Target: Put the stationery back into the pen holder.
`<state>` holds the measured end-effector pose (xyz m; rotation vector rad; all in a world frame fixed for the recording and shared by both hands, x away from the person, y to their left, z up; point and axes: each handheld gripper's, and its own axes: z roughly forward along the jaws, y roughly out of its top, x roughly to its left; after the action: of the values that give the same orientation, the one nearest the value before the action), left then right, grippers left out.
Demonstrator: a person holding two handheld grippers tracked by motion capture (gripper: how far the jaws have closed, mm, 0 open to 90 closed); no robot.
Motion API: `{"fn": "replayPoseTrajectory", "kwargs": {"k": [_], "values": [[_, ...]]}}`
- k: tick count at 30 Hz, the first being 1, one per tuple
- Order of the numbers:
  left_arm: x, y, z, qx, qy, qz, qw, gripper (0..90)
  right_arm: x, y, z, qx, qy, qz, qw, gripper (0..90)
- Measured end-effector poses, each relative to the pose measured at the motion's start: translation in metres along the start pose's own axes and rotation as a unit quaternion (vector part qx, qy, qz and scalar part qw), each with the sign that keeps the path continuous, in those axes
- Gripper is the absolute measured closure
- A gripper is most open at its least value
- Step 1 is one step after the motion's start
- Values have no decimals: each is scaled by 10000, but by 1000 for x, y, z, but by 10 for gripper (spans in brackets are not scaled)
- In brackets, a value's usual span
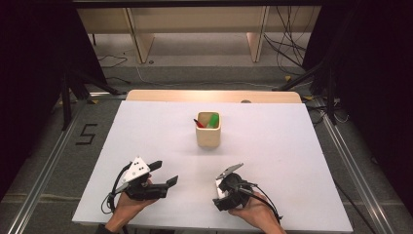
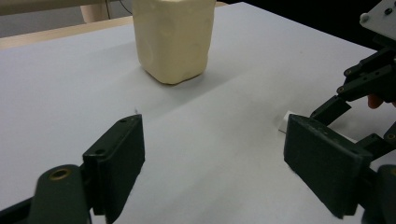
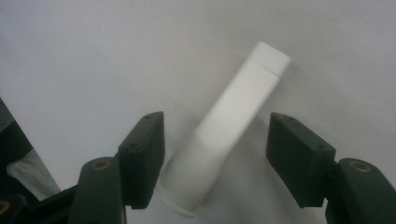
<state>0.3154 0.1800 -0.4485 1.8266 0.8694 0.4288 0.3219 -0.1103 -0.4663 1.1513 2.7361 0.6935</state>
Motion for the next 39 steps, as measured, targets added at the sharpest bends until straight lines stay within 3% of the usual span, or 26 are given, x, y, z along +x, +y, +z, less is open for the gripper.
{"fn": "replayPoseTrajectory", "kwargs": {"k": [10, 23, 34, 39], "values": [[0, 0, 0, 3, -3, 12, 10000, 202, 5, 0, 1, 112, -150, -137, 9997, 460], [-1, 0, 0, -3, -7, 2, 10000, 202, 7, 1, 0, 219, -397, -289, 9986, 661], [-1, 0, 0, 0, -19, 4, 10000, 202, 6, -1, -3, 140, -368, -573, 9976, 676], [-1, 0, 1, 48, -46, 25, 10000, 202, 3, -1, -9, -102, -234, -667, 9974, 676]]}}
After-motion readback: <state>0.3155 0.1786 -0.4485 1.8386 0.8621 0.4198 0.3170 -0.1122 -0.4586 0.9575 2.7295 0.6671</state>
